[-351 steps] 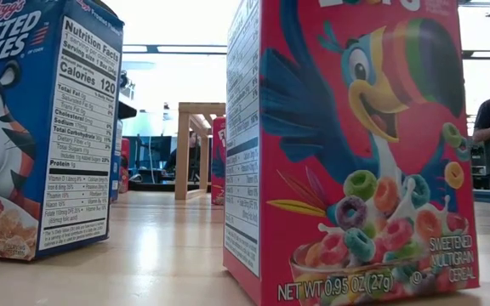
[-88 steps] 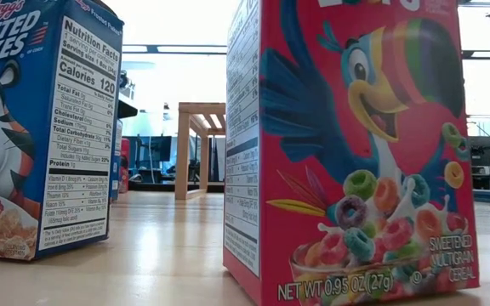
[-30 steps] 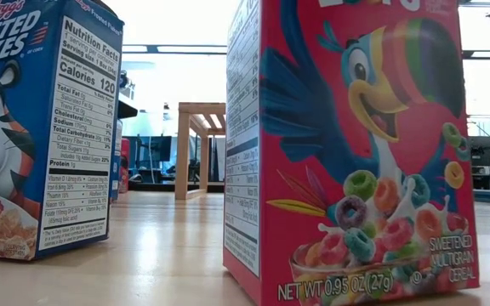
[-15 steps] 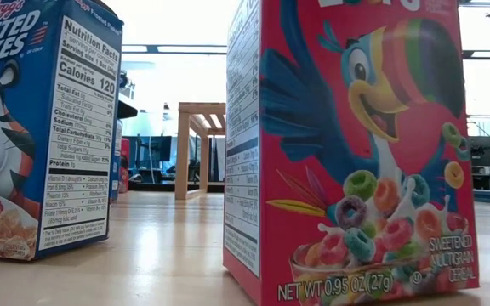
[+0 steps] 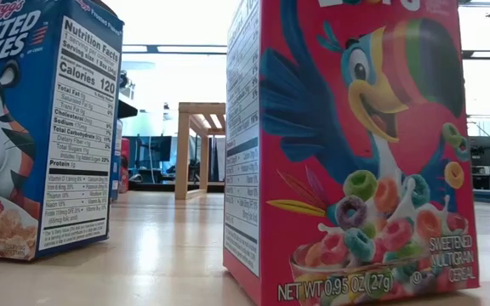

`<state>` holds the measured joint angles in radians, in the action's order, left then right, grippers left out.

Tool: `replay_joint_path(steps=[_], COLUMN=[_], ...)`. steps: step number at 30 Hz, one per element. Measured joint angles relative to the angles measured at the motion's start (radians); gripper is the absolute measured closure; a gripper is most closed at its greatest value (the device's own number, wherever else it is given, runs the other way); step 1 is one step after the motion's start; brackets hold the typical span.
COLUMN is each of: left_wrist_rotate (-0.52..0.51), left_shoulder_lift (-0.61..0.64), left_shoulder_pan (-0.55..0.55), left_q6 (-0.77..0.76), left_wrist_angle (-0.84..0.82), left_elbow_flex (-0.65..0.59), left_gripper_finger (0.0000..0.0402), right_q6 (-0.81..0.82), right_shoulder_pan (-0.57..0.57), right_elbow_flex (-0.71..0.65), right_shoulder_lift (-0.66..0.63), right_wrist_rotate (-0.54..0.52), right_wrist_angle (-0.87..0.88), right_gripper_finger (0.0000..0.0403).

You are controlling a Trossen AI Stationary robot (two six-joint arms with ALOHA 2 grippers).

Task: Stack cereal on shelf
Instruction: Adjust the cereal boxes on the shelf

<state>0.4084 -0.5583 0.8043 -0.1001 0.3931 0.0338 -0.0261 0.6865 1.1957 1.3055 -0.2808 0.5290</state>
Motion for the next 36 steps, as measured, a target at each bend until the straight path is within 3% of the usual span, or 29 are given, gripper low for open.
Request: replay_joint_path(steps=[22, 24, 29, 33, 36], left_wrist_rotate=[0.0, 0.0, 0.0, -0.008, -0.013], left_shoulder_lift=[0.0, 0.0, 0.0, 0.0, 0.0], left_shoulder_pan=[0.0, 0.0, 0.0, 0.0, 0.0], left_q6=[-0.001, -0.001, -0.001, 0.0, 0.0], left_wrist_angle=[0.001, 0.001, 0.001, 0.001, 0.0], left_elbow_flex=[0.0, 0.0, 0.0, 0.0, 0.0], left_gripper_finger=[0.0397, 0.0397, 0.0397, 0.0397, 0.0397], right_q6=[-0.032, -0.035, -0.085, -0.137, -0.156], right_shoulder_pan=[0.014, -0.006, -0.111, -0.198, -0.22], right_elbow_flex=[0.0, 0.0, 0.0, 0.0, 0.0], right_shoulder_lift=[-0.021, -0.051, -0.057, 0.032, 0.114], right_wrist_rotate=[0.004, 0.036, 0.271, 0.287, 0.239], right_wrist_angle=[0.01, 0.011, -0.062, -0.177, -0.273], right_gripper_finger=[0.0403, 0.0403, 0.0403, 0.0403, 0.0403])
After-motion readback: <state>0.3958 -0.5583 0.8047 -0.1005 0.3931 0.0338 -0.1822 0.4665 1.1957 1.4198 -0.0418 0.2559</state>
